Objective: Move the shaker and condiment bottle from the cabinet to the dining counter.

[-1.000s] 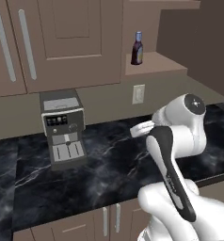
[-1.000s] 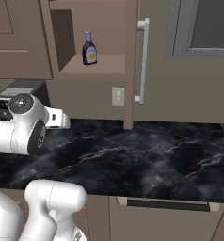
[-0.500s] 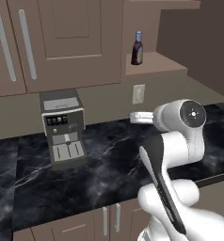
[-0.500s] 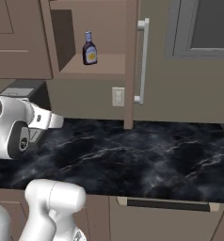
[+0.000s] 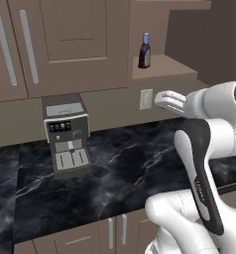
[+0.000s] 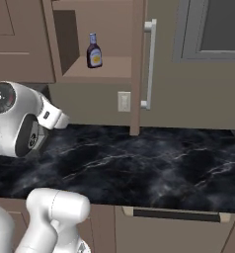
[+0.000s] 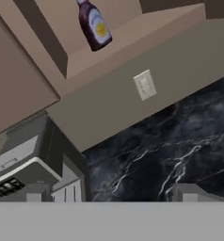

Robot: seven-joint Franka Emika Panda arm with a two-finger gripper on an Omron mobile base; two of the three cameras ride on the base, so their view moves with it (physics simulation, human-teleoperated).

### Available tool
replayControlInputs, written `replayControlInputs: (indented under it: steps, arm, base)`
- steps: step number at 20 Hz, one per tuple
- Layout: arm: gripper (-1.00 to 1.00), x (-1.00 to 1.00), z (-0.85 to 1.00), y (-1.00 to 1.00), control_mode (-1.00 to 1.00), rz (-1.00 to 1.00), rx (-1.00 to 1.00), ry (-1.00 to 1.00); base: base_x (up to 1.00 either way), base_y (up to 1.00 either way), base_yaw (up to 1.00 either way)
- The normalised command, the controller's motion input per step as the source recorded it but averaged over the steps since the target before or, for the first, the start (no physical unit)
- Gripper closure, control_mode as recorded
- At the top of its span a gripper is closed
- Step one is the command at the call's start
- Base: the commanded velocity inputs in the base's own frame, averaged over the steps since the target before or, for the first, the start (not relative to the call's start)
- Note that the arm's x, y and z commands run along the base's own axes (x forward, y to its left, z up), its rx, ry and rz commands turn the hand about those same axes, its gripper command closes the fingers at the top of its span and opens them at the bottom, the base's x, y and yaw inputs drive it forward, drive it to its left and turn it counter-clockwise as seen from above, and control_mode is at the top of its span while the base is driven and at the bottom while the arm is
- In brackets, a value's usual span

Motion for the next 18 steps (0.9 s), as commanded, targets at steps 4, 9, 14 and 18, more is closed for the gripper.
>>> replayControlInputs:
  steps: [4,9,14,18]
  arm:
    - [-1.0,-0.12,0.51,-0.04,-1.0,0.0,0.03,0.0]
    - [-1.0,-0.01,0.48,-0.01,-1.0,-0.04,0.0,0.0]
    - [-1.0,-0.05,0.46,-0.1,-1.0,-0.01,0.0,0.0]
    - [-1.0,-0.01,0.31,-0.15,-1.0,0.0,-0.06,0.0]
  base:
    - [0.0,0.0,0.0]
    - [0.0,0.0,0.0]
    - [0.0,0.0,0.0]
    - [0.0,0.0,0.0]
